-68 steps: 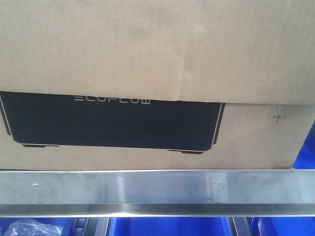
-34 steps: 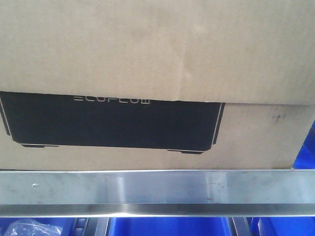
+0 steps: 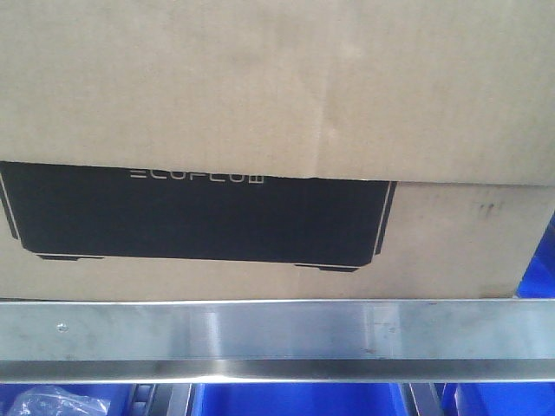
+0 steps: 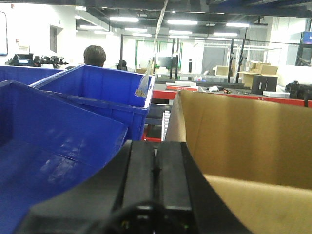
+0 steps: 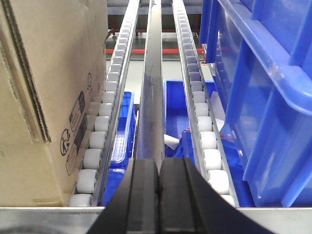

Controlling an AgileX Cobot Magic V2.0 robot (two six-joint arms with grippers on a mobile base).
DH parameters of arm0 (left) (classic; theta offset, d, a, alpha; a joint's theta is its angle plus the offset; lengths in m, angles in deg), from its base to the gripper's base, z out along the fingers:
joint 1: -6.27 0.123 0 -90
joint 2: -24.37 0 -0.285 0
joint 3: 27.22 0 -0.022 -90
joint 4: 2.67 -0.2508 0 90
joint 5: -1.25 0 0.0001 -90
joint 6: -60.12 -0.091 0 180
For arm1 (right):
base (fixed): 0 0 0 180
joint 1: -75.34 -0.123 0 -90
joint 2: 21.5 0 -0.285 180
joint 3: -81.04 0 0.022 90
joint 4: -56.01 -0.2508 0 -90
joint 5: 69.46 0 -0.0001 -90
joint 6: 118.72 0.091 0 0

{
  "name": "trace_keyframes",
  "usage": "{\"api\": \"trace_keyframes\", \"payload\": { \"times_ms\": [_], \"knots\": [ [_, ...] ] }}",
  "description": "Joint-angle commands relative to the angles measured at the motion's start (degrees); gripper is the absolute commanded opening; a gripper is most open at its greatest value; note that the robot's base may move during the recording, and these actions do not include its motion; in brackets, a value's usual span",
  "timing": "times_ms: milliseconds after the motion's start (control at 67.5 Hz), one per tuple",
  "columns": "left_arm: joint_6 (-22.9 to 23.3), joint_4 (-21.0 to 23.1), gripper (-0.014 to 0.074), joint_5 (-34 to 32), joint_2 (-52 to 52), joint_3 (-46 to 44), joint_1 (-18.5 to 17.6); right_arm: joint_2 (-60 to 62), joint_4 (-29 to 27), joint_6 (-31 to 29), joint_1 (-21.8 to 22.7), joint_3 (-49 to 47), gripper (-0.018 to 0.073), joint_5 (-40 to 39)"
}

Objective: Grab box from left shelf to table start

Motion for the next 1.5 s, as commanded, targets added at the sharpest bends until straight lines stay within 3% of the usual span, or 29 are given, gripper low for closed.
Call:
{"api": "trace_keyframes", "payload": {
  "times_ms": [0,133,222,474,637,829,962,1303,1480],
  "knots": [
    [0.0,0.1,0.0039,-2.3,3.0,-4.1,-0.4,0.4,0.2,-0.3,0.3,0.1,0.0058,-5.2],
    [0.0,0.1,0.0337,1.7,6.0,-7.4,-0.4,0.4,0.2,-0.3,0.3,0.1,0.0058,-5.2],
    [0.0,0.3,0.0405,5.1,7.7,-9.6,-0.4,0.4,0.2,-0.3,0.3,0.1,0.0058,-5.2],
    [0.0,1.4,0.0333,19.1,16.8,-23.7,-0.4,0.4,0.2,-0.3,0.3,0.1,0.0058,-5.2],
    [-2.4,5.5,0.0300,29.8,26.1,-35.2,-0.5,0.4,0.2,-0.3,0.3,0.1,0.0058,-5.3],
    [-3.5,5.5,0.0300,32.4,34.2,-41.1,-6.5,0.4,0.2,-0.3,0.3,0.1,0.0058,-5.3],
    [-4.4,2.6,0.0300,36.6,40.7,-43.5,-10.6,0.4,0.2,-0.3,0.3,0.1,0.0058,-5.3],
    [-4.3,-0.2,0.0300,49.6,57.2,-56.3,-11.0,0.4,0.2,-0.3,0.3,0.1,0.0058,-6.8],
    [1.5,-2.4,0.0300,53.6,62.5,-60.7,-11.0,0.4,0.2,-0.3,0.3,0.1,0.0058,-8.9]
  ]
}}
